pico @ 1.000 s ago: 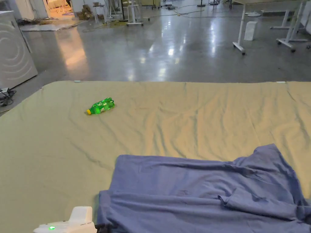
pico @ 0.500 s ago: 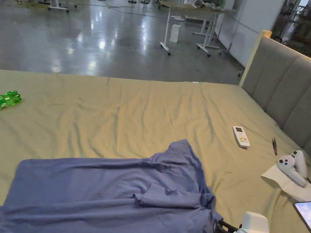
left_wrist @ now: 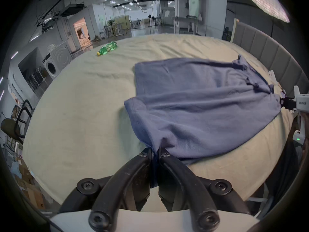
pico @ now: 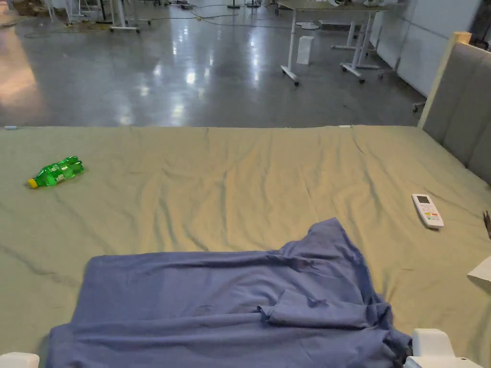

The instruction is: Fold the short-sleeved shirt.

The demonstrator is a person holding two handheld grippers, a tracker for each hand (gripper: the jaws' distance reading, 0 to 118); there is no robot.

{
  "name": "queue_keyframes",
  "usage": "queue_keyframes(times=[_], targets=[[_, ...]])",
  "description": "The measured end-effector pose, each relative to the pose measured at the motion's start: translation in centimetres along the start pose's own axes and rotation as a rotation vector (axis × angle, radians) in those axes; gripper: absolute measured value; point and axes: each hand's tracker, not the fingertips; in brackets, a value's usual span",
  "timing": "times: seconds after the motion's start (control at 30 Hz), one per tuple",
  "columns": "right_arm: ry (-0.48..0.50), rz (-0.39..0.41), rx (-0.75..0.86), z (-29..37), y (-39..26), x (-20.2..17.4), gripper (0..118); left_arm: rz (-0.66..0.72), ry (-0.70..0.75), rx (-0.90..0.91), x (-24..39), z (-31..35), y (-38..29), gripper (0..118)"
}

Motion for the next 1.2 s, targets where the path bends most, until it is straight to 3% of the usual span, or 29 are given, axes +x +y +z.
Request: queue_keyframes(times=[0.07, 0.13, 0.27, 0.4, 0.53, 0.67, 0.7, 0.77, 0.8, 0.93, 1.07, 1.2], targets=[[-0.034, -0.016, 0.019, 1.1, 0.0, 0.7, 5, 0.038, -0.016, 0.022, -0.1, 0.8, -0.2, 8], [0.016, -0.108, 0.024, 3.6, 0.0, 1.3, 5, 0.026, -0.011, 0.030, 0.0, 1.6, -1.0, 8], [-0.020, -0.067, 0.011, 4.0, -2.6, 1.9, 5, 0.006, -0.013, 0.000, -0.2, 2.0, -4.0, 8], [-0.001, -0.103, -0.030, 6.9, -5.8, 2.0, 5, 0.024, -0.025, -0.052, 0.2, 4.1, -6.9, 8], [-0.010, -0.018, -0.094, 7.2, -8.1, 1.3, 5, 0.018, -0.023, -0.053, 0.9, 5.4, -8.1, 8], [-0.004, -0.005, -0.097, 7.0, -7.1, 0.6, 6, 0.011, -0.009, -0.032, 0.2, 4.0, -8.0, 11], [0.000, -0.007, -0.096, 6.9, -6.8, 0.7, 14, 0.010, -0.007, -0.032, 0.0, 3.8, -7.9, 21], [-0.001, -0.011, -0.098, 7.5, -6.3, 1.1, 56, 0.042, -0.004, -0.025, -0.5, 3.7, -7.8, 60], [-0.004, -0.012, -0.101, 7.9, -6.1, 1.4, 63, 0.094, -0.030, 0.002, -0.9, 4.3, -7.7, 67], [0.071, -0.096, 0.017, 11.2, -5.4, 3.0, 63, 0.252, -0.124, 0.223, -1.0, 9.9, -5.7, 67], [0.171, -0.171, 0.215, 15.0, -3.6, 3.3, 63, 0.188, -0.106, 0.489, 0.2, 15.5, -3.8, 67], [0.204, -0.125, 0.422, 20.5, -0.9, 1.2, 63, 0.118, -0.023, 0.682, 3.6, 21.0, -2.5, 67]])
